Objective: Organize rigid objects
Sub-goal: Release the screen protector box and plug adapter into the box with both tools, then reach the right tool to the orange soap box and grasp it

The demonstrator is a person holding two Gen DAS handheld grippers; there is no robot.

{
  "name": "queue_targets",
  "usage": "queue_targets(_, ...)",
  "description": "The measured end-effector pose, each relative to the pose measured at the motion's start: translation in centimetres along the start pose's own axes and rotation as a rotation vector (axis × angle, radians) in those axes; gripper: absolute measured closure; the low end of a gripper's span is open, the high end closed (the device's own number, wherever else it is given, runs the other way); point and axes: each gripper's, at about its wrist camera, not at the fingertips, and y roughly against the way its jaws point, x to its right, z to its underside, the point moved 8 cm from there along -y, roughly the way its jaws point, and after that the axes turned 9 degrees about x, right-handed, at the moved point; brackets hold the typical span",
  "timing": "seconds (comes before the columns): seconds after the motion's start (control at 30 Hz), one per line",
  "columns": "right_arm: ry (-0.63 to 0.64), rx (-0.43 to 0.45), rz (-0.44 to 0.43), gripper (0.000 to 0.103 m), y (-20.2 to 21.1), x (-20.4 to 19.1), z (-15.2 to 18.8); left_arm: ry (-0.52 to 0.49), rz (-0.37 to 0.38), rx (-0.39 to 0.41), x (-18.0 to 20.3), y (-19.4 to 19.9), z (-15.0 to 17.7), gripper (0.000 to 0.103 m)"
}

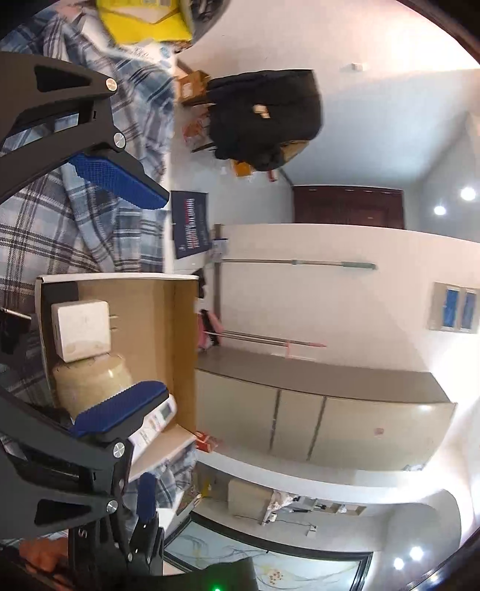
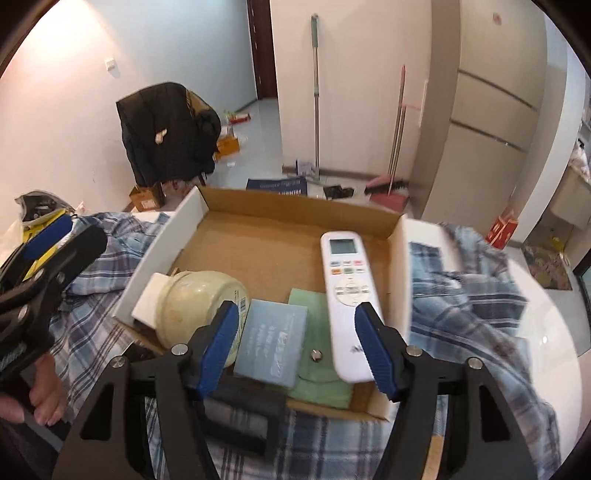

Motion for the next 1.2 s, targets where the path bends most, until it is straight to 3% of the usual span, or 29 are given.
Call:
queue_targets(0.13,0.003,0.037,0.017,0.039,3.7,1.1,0.2,-0.068,-0.017,0.061,1.2,2.9,-1.5,0.007)
queue_targets(0.33,-0.042,0.088,0.012,0.039,9.3,3.0,2.1,-0.136,0.031,0.116,3.4,8.6,-2.1,0.007)
queue_targets(0.4,-0.051,0.095,0.002,0.039,10.6,3.3,2.9,-0.134,0.046,0.118,4.1,10.7,-1.8,0.001)
queue_targets(0.57,-0.081,0.068,-0.021,0.039,11.7,4.0,5.2,-0.089,0.097,0.103,5.3,13.8,-0.4,0.0)
queue_targets(0.77,-0.133,0.037,0.016,0.039,10.6,6.1,7.1,-0.107,0.056,0.111,6.3,14.4,0.3,0.0)
queue_targets(0.93,-0.079,0.052,0.095,0.039,8.5,6.8,8.4,-0.11,0.048,0.105,6.2,13.7,1.4,0.0)
queue_targets(1.03,-0.066,0.038,0.12,0.039,7.0,7.4,9.2,-0.123,0.029,0.078,5.9,12.3,2.7,0.0)
queue_targets(1.13,-0.065,0.013,0.153,0.039,6.1,8.3,10.1,-0.158,-0.048,0.063,5.1,10.9,4.4,0.0)
queue_targets(1.2,-0.069,0.002,0.144,0.039,5.8,8.4,10.5,-0.163,-0.045,0.017,4.8,9.8,5.8,0.0)
